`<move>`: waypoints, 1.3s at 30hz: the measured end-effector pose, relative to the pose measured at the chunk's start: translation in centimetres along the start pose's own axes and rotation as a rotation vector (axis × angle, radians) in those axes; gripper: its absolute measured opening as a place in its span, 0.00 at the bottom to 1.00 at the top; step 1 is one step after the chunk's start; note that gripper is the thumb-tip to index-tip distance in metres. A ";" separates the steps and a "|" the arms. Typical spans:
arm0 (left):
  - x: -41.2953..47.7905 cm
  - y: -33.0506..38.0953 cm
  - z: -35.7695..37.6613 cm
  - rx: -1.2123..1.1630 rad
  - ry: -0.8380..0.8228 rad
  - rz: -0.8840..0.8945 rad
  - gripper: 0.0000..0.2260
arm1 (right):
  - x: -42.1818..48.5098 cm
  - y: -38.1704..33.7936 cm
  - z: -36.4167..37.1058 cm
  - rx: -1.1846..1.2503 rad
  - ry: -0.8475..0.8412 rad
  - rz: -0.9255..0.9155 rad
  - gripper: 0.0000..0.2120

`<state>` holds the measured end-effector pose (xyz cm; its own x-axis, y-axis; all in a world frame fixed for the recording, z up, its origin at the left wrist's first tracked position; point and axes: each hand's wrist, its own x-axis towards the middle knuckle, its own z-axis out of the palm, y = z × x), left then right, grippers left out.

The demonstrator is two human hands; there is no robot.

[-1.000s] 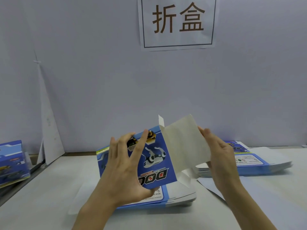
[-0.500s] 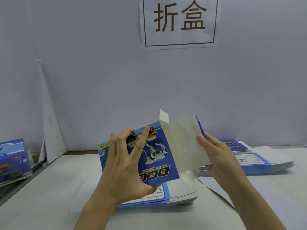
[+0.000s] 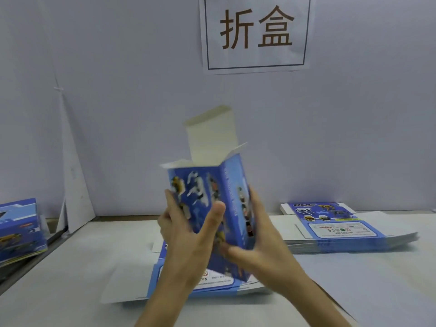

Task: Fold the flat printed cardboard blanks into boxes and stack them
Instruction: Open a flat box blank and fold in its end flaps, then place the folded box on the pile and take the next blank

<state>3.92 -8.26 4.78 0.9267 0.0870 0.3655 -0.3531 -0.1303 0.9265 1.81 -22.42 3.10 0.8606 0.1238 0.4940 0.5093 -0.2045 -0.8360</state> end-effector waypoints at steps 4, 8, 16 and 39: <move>1.0 0.4 -1.8 -0.079 -0.167 0.016 0.39 | 0.2 -0.4 -2.6 0.262 0.062 0.110 0.42; 1.1 0.1 -1.8 -0.106 -0.237 -0.003 0.18 | 0.1 -0.5 -2.9 0.280 0.038 0.161 0.41; 1.0 -0.5 -1.6 -0.028 -0.124 0.154 0.17 | 0.1 -0.7 -2.5 0.196 0.086 0.192 0.38; 3.6 -2.1 -5.1 -0.269 -0.469 -0.254 0.21 | 0.6 -0.4 -1.8 0.218 0.078 0.253 0.42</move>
<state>7.38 -2.67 4.65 0.9225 -0.3707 0.1075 -0.0766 0.0972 0.9923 2.14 -23.96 4.19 0.9616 0.0195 0.2738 0.2739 -0.0059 -0.9617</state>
